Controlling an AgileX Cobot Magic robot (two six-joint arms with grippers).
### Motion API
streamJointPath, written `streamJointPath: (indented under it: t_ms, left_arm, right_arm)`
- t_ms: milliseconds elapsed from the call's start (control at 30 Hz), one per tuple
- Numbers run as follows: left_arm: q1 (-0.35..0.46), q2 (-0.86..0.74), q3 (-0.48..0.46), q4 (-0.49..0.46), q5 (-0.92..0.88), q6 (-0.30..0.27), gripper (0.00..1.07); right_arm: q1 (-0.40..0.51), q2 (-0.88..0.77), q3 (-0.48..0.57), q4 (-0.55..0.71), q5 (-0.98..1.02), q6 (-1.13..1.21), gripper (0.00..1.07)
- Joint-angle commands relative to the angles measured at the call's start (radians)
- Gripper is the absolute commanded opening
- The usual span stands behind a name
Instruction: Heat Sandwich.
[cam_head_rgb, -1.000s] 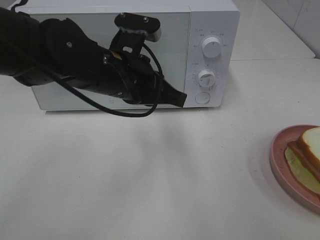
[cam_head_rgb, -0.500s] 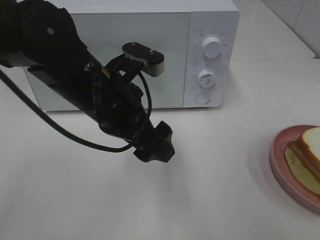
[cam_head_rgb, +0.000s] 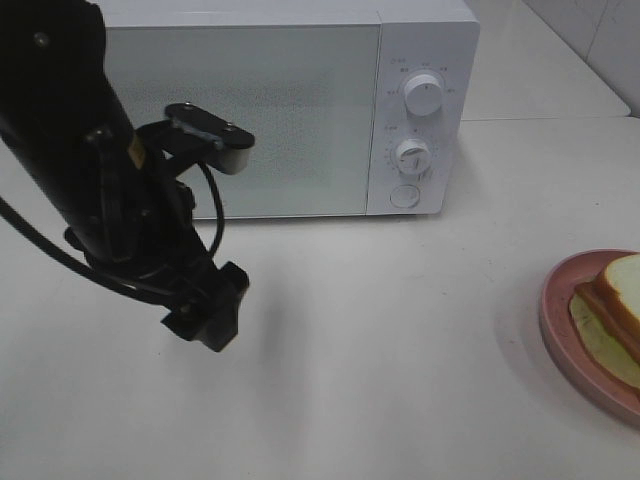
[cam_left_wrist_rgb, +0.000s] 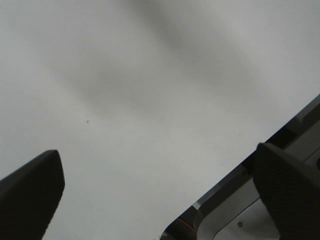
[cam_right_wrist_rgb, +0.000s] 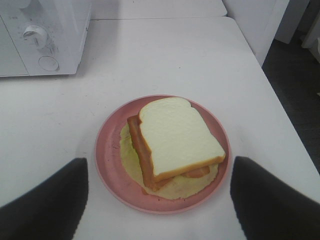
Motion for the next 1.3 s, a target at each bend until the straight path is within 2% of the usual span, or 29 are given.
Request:
streamJointPath:
  t_ms: [33,100,133,167,233,300,367,467,500,633,667,800,833,900,967,1300]
  left_arm:
    - [0.095,-0.029,0.001,0.008,0.066,-0.016,0.98]
    - [0.146,-0.048,0.001,0.004,0.086,-0.015,0.98]
    - [0.146,-0.048,0.001,0.004,0.086,-0.015,0.98]
    - [0.205,-0.069,0.001,-0.001,0.104,-0.015,0.98]
    - [0.269,-0.087,0.001,-0.007,0.120,-0.015,0.98]
    - [0.295,-0.095,0.001,-0.009,0.129,-0.015,0.98]
    - [0.380,-0.118,0.001,-0.011,0.162,-0.015,0.98]
    - [0.459,-0.141,0.001,-0.012,0.190,-0.015,0.98]
    - [0.459,-0.141,0.001,-0.012,0.190,-0.015,0.98]
    - [0.600,-0.192,0.001,-0.003,0.254,-0.014,0.98]
    - [0.600,-0.192,0.001,-0.003,0.254,-0.014,0.98]
    - [0.702,-0.230,0.001,-0.014,0.273,-0.021,0.98]
    - [0.702,-0.230,0.001,-0.014,0.273,-0.021,0.98]
    - [0.765,-0.267,0.006,-0.034,0.295,-0.023,0.98]
    - [0.789,-0.331,0.043,-0.037,0.294,-0.023,0.98]
    - [0.789,-0.576,0.210,-0.014,0.257,-0.019,0.98]
  right_arm:
    - [-0.006,-0.027,0.001,-0.003,0.000,-0.010,0.76]
    - [-0.006,-0.027,0.001,-0.003,0.000,-0.010,0.76]
    - [-0.006,-0.027,0.001,-0.003,0.000,-0.010,0.76]
    - [-0.006,-0.027,0.001,-0.003,0.000,-0.010,0.76]
    - [-0.006,-0.027,0.001,-0.003,0.000,-0.010,0.76]
    - [-0.006,-0.027,0.001,-0.003,0.000,-0.010,0.76]
    - [-0.006,-0.027,0.001,-0.003,0.000,-0.010,0.76]
    - [-0.006,-0.027,0.001,-0.003,0.000,-0.010,0.76]
    - [-0.006,-0.027,0.001,-0.003,0.000,-0.010,0.76]
    - [-0.006,-0.027,0.001,-0.003,0.000,-0.010,0.76]
    - [-0.006,-0.027,0.001,-0.003,0.000,-0.010,0.76]
    - [-0.006,-0.027,0.001,-0.003,0.000,-0.010,0.75]
    - [-0.006,-0.027,0.001,-0.003,0.000,-0.010,0.75]
    - [-0.006,-0.027,0.001,-0.003,0.000,-0.010,0.75]
    - [-0.006,-0.027,0.001,-0.003,0.000,-0.010,0.75]
    - [-0.006,-0.027,0.001,-0.003,0.000,-0.010,0.75]
